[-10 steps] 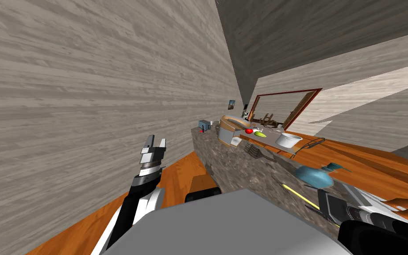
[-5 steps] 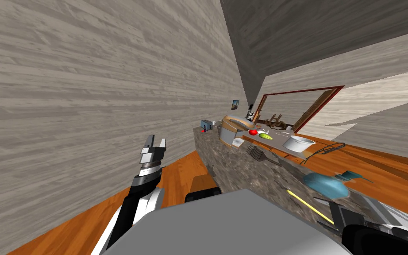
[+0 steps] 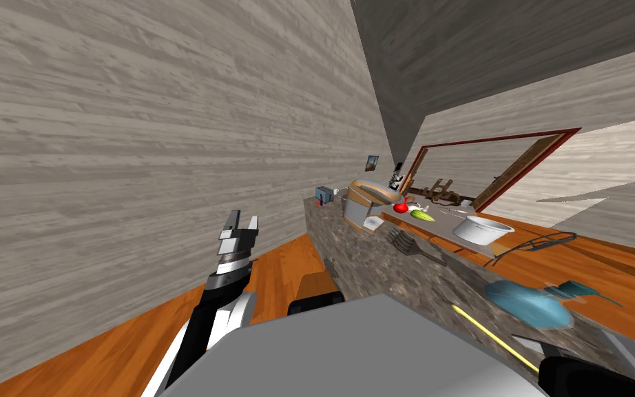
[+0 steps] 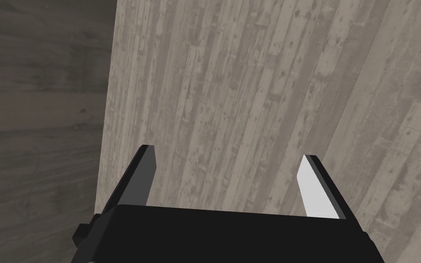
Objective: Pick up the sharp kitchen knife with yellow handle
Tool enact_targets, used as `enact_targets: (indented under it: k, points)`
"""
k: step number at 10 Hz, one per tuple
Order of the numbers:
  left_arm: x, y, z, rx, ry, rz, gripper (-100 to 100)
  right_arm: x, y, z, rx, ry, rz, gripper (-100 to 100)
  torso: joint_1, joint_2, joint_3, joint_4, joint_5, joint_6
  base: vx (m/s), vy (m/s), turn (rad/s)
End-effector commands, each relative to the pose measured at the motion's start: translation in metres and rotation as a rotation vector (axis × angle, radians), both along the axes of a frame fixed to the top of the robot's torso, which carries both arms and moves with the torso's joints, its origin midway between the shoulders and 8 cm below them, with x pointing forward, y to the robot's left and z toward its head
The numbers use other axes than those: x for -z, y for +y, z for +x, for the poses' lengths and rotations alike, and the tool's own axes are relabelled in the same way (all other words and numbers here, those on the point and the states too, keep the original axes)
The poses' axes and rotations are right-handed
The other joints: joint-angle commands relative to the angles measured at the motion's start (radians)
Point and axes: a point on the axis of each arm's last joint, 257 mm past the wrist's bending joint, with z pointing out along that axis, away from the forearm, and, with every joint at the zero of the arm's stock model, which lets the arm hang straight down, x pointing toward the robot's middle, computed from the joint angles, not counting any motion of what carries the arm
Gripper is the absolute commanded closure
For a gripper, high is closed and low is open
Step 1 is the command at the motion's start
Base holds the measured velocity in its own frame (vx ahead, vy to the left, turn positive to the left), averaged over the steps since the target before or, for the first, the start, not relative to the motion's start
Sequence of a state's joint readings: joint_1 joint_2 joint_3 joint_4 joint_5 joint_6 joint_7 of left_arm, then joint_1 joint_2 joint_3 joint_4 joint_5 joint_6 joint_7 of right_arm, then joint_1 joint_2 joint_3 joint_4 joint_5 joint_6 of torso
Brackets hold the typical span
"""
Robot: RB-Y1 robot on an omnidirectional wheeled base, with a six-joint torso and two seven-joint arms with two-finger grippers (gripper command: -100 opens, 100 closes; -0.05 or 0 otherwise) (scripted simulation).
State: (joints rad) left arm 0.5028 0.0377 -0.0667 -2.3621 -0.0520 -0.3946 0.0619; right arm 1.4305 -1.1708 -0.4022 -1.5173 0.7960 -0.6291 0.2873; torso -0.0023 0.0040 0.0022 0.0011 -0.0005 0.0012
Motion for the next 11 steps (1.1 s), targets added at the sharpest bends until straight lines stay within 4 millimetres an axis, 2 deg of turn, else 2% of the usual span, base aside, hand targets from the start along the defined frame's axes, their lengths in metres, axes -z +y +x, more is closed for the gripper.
enact_targets:
  k: [1,2,5,6,7,8,11]
  points:
    - [0.0,0.0,0.0,0.0,0.0,0.0,0,0.001,0.004,-0.017,0.035,0.039,0.04,-100,0.0,0.0,0.0,0.0,0.0,0.0,-0.027,-0.062,0.125]
    - [0.0,0.0,0.0,0.0,0.0,0.0,0,0.001,0.007,-0.029,0.062,0.069,0.067,-100,-0.001,0.0,0.0,0.0,0.0,0.0,-0.021,-0.066,0.133]
    - [0.0,0.0,0.0,0.0,0.0,0.0,0,0.0,0.012,-0.048,0.111,0.119,0.107,-100,0.0,-0.001,0.0,0.0,0.0,0.0,-0.016,-0.057,0.095]
    - [0.0,0.0,0.0,0.0,0.0,0.0,0,0.0,0.011,-0.045,0.099,0.107,0.096,-100,-0.001,-0.001,0.0,0.0,0.0,0.0,-0.008,-0.031,0.022]
    - [0.0,0.0,0.0,0.0,0.0,0.0,0,0.0,0.011,-0.046,0.102,0.109,0.1,0,0.001,-0.001,-0.001,0.0,0.0,0.001,-0.001,-0.006,-0.002]
    - [0.0,0.0,0.0,0.0,0.0,0.0,0,0.007,0.007,-0.035,0.144,0.107,0.107,-100,0.003,-0.001,-0.001,0.0,0.0,0.001,-0.128,0.034,0.322]
    - [0.0,0.0,0.0,0.0,0.0,0.0,0,0.015,0.0,-0.021,0.207,0.105,0.113,-100,0.005,0.012,0.007,0.003,0.001,0.0,-0.211,0.028,0.25]
